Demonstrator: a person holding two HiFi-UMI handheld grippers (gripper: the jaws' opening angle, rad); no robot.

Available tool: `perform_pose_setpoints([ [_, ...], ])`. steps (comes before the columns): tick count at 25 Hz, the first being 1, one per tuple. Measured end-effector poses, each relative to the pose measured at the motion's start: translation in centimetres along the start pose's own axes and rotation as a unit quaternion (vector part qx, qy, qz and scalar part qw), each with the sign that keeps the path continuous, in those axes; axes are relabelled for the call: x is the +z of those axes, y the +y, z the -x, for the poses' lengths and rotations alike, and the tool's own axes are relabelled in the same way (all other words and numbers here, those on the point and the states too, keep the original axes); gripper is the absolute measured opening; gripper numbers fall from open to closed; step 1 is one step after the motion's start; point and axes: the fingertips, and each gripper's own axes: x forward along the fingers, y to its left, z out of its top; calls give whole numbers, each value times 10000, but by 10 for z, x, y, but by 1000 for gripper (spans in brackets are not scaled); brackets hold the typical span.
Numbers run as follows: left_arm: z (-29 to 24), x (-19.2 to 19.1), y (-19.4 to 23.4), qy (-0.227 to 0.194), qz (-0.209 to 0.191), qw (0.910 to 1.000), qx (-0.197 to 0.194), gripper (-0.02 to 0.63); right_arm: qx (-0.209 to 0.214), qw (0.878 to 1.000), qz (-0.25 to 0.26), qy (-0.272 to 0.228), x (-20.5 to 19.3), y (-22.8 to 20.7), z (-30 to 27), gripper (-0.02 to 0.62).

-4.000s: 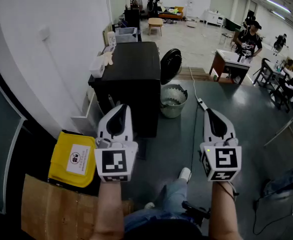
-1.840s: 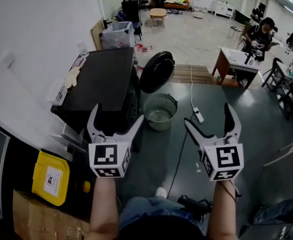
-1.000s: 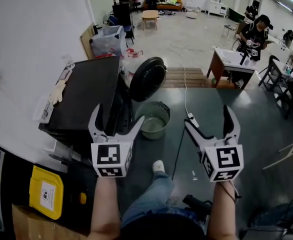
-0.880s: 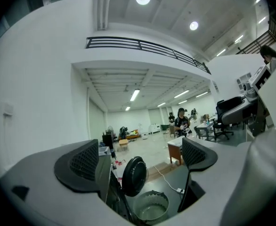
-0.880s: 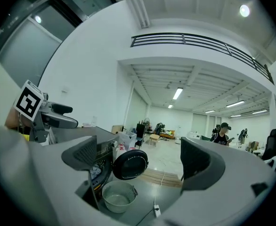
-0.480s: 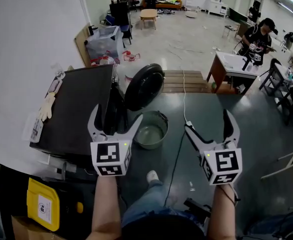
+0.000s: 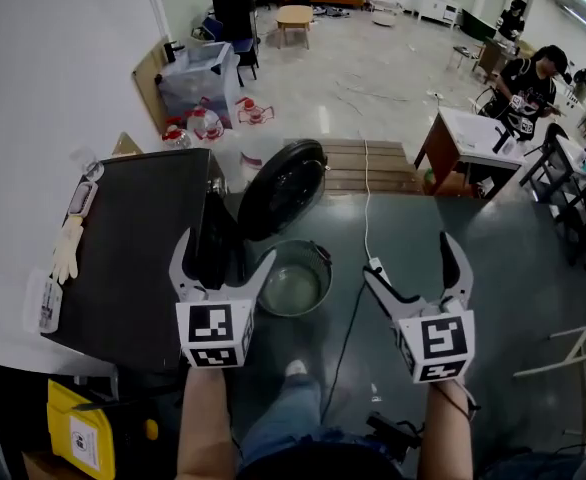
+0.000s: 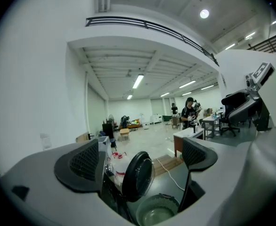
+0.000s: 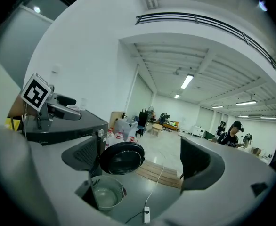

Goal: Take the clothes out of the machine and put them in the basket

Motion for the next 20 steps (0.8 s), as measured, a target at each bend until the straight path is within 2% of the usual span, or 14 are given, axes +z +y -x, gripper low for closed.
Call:
perform_pose_setpoints([
  [7,-54,-10,17,205,-258,9994,-99,552,91,9986,-439,284,-9,-8,-61,552],
  [12,-72,-26,20,350,-242,9988,-249,552,316,9984,-119,448,-6,1,-88,552],
  [17,-82,-39,27,461,-105,9987,-172,552,503,9973,69,530,-4,4,-109,552],
  [20,-87,-53,23,600,198,9979,-111,552,548,9968,-113,578,-14,0,-121,552],
])
